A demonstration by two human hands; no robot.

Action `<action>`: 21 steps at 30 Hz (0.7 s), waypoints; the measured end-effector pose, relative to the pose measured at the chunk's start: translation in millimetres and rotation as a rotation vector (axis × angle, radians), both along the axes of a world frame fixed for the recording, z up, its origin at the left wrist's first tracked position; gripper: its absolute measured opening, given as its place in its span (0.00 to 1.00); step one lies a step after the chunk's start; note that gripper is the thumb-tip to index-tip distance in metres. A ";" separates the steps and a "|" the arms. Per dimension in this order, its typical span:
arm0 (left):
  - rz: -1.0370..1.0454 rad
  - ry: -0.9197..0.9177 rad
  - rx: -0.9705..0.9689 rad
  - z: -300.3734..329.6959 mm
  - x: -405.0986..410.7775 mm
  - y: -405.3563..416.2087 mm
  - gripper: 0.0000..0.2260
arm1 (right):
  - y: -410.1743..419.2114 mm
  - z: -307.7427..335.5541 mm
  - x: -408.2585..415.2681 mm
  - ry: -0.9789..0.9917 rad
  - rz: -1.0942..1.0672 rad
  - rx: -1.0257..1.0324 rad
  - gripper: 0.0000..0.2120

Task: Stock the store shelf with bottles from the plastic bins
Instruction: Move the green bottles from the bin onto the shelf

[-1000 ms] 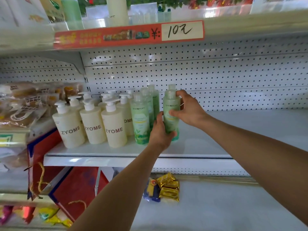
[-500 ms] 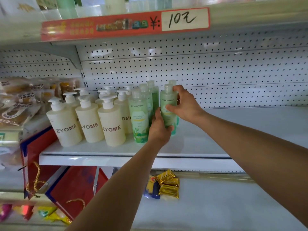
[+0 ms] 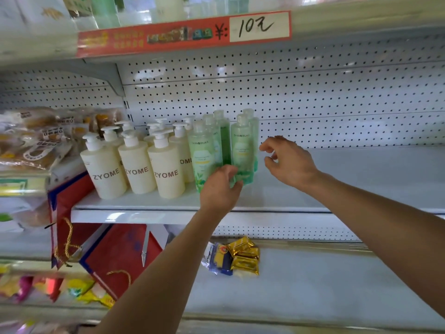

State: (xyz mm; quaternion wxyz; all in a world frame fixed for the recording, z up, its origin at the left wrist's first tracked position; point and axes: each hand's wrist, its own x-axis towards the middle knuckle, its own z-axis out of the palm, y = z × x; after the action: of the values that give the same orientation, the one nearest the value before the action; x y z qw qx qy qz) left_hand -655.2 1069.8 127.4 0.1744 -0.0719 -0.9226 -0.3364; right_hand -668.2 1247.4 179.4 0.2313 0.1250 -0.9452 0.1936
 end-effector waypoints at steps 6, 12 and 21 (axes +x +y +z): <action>0.019 0.040 0.022 -18.4 53.2 -11.9 0.11 | 5.9 -37.9 50.5 -0.017 0.036 0.050 0.13; 0.028 -0.067 -0.053 -65.8 92.9 -17.6 0.08 | -1.6 -98.1 95.7 -0.127 0.074 0.071 0.13; -0.031 -0.408 -0.156 -180.4 112.5 -26.2 0.09 | -5.4 -218.6 127.9 -0.381 0.086 0.165 0.14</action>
State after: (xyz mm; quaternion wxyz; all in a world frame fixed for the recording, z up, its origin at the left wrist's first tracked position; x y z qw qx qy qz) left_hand -542.7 1043.7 -53.0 -0.0270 -0.0298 -0.9609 -0.2740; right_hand -540.3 1242.0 -39.2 0.0289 0.1448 -0.9783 0.1454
